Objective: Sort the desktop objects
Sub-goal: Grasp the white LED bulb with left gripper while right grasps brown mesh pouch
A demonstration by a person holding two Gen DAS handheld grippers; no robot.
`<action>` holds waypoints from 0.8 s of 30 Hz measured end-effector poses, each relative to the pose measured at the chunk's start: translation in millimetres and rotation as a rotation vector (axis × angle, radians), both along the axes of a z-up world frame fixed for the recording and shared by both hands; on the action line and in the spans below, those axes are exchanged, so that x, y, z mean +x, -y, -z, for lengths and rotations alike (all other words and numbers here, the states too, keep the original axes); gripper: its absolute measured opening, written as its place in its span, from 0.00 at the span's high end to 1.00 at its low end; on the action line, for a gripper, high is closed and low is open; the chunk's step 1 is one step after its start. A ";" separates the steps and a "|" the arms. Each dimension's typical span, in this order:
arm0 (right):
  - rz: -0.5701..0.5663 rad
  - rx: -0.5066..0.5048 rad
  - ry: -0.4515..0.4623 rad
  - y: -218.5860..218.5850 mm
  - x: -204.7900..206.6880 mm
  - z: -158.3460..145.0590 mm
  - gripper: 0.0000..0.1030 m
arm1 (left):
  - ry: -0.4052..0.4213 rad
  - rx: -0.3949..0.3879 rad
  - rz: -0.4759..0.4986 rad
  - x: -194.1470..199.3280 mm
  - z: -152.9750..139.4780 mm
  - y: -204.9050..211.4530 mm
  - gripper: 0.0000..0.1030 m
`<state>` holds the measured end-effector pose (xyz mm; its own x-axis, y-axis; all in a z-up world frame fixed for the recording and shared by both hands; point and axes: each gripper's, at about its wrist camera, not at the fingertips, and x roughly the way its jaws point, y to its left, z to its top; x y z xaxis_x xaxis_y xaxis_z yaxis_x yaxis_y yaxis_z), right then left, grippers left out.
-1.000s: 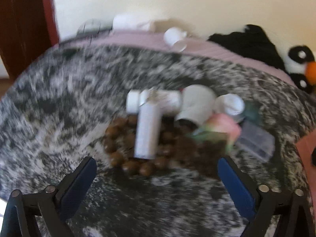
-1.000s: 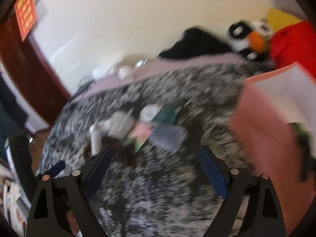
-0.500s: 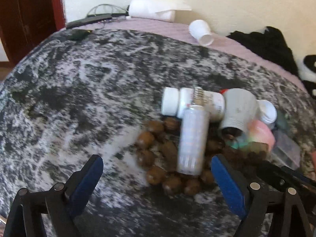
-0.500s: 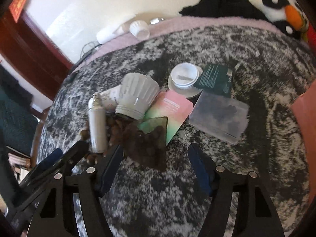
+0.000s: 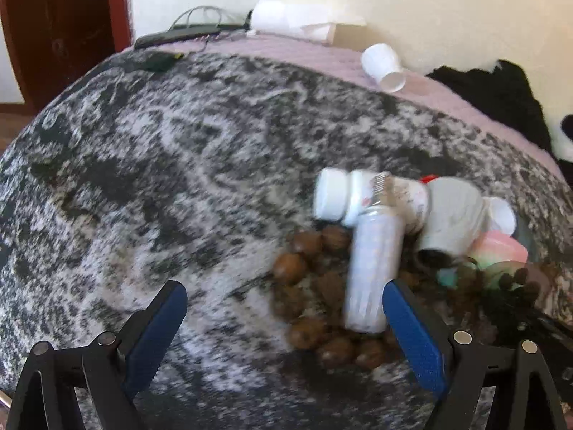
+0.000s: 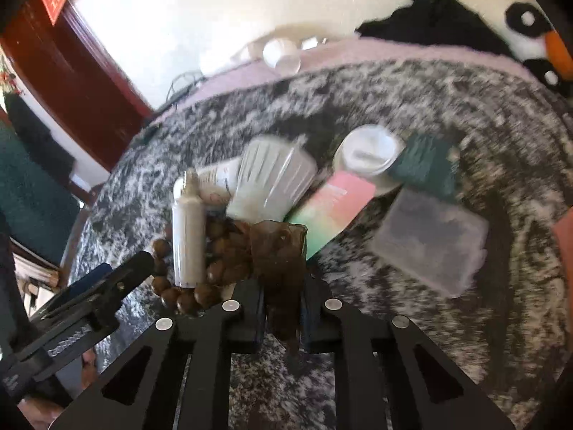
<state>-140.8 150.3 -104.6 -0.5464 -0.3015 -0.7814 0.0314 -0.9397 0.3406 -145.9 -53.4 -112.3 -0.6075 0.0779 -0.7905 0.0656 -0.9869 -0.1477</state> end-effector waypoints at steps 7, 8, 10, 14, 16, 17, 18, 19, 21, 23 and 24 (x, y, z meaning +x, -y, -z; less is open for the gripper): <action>0.080 -0.039 -0.054 -36.4 17.2 -27.7 0.86 | -0.018 -0.041 0.142 -6.8 1.1 -60.6 0.12; 0.085 -0.038 -0.056 -40.8 18.6 -28.7 0.86 | -0.002 -0.055 0.156 -10.4 6.7 -67.1 0.17; 0.097 -0.036 -0.058 -49.6 21.4 -30.9 0.86 | 0.039 -0.087 0.161 -18.3 18.7 -74.5 0.28; 0.119 -0.023 -0.058 -64.9 23.5 -31.3 0.86 | 0.057 -0.091 0.131 -30.1 29.5 -66.2 0.58; 0.130 -0.018 -0.061 -73.1 25.3 -31.8 0.86 | 0.037 -0.057 0.114 -27.9 18.8 -57.2 0.74; 0.135 -0.013 -0.065 -75.9 26.6 -33.3 0.86 | 0.020 -0.050 0.105 -25.6 12.2 -53.7 0.75; 0.139 -0.008 -0.070 -78.4 28.0 -35.2 0.86 | 0.002 -0.055 0.098 -22.8 5.5 -51.3 0.75; 0.143 -0.008 -0.072 -80.2 29.0 -36.5 0.86 | -0.018 -0.052 0.094 -19.4 -2.3 -48.8 0.75; 0.148 -0.015 -0.076 -82.3 31.4 -39.2 0.86 | -0.053 -0.028 0.095 -12.6 -18.3 -42.8 0.75; 0.149 -0.022 -0.081 -82.2 35.8 -43.5 0.86 | -0.081 -0.008 0.093 -5.1 -31.8 -39.4 0.75; 0.148 -0.024 -0.085 -81.4 38.3 -46.1 0.86 | -0.094 0.000 0.093 -0.8 -38.8 -39.2 0.75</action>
<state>-102.5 231.8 -58.5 -0.6499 -0.2309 -0.7241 -0.0770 -0.9278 0.3650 -146.7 -14.2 -73.4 -0.6692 0.1375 -0.7303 -0.0403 -0.9880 -0.1491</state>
